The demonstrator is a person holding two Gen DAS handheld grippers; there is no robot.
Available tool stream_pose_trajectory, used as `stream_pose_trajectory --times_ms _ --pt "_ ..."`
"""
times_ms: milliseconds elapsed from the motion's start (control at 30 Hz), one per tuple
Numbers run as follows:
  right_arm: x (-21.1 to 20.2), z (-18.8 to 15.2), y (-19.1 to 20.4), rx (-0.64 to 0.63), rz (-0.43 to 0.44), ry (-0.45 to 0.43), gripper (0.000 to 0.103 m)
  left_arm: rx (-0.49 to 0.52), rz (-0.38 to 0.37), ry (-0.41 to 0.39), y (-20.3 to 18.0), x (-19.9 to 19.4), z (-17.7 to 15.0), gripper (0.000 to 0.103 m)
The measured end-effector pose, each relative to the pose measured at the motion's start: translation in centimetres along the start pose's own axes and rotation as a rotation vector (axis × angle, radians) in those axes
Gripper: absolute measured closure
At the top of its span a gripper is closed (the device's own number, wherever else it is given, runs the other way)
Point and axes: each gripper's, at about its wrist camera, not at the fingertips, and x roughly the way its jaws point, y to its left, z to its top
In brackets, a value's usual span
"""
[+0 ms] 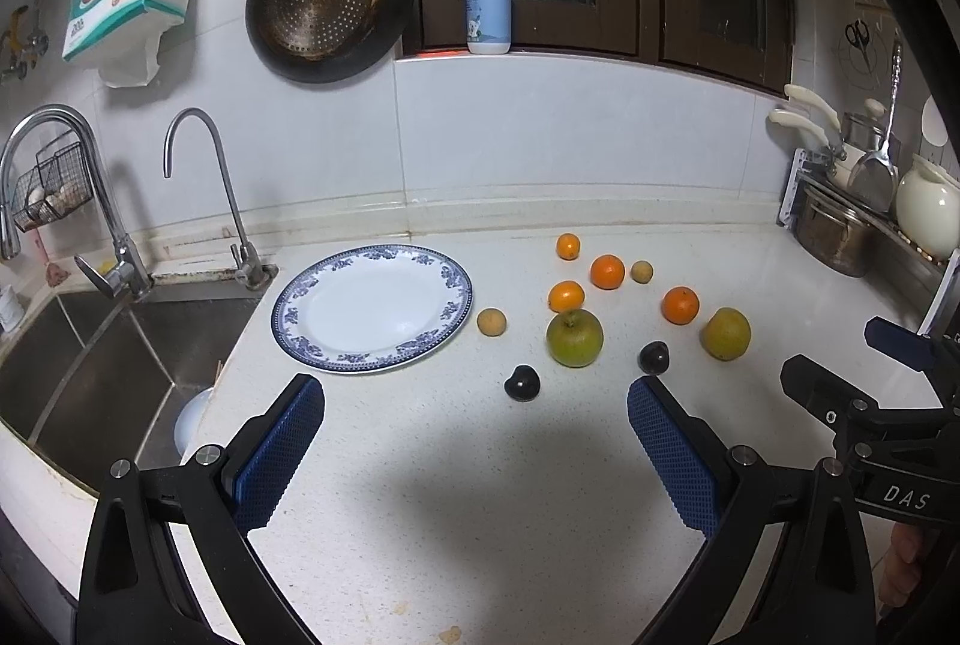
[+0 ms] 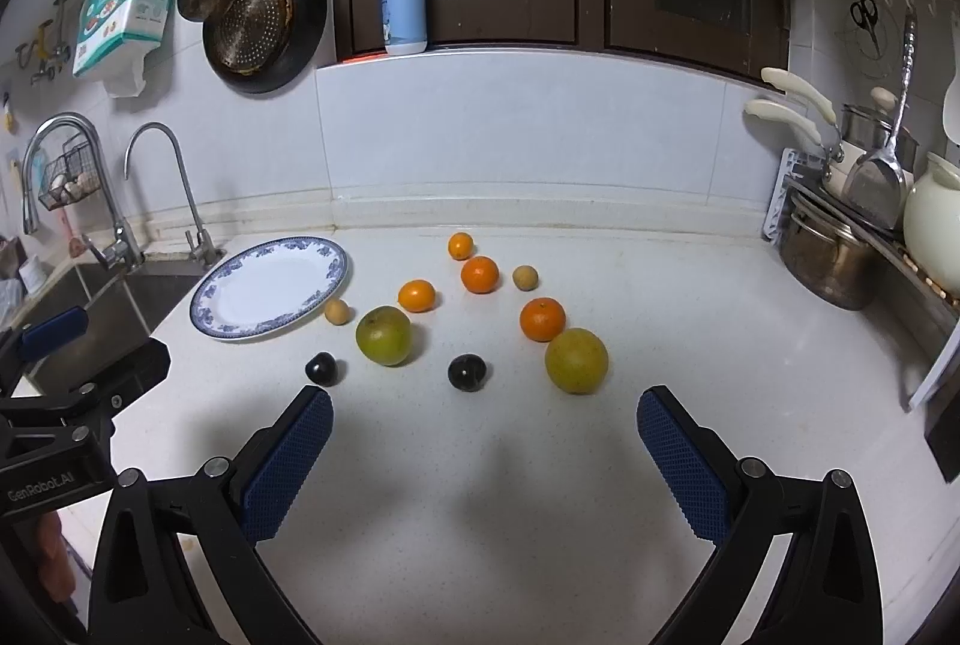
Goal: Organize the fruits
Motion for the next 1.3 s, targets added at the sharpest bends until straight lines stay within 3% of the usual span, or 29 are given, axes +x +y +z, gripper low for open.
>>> stream_pose_trajectory --times_ms 433,633,767,1300 --pt "2.0 -0.4 0.8 -0.039 0.01 0.031 0.001 0.064 -0.027 0.04 -0.4 2.2 -0.4 0.001" --pt "4.3 -0.3 1.0 -0.067 -0.005 0.051 0.001 0.089 -0.043 0.07 -0.4 4.3 -0.4 0.01" --pt "6.0 -0.3 1.1 -0.075 0.003 0.078 0.006 0.093 -0.076 0.111 -0.6 6.1 -0.4 0.019" --pt "13.8 -0.4 1.0 -0.047 0.057 0.219 0.029 0.051 -0.125 0.272 -1.8 14.6 -0.9 0.035"
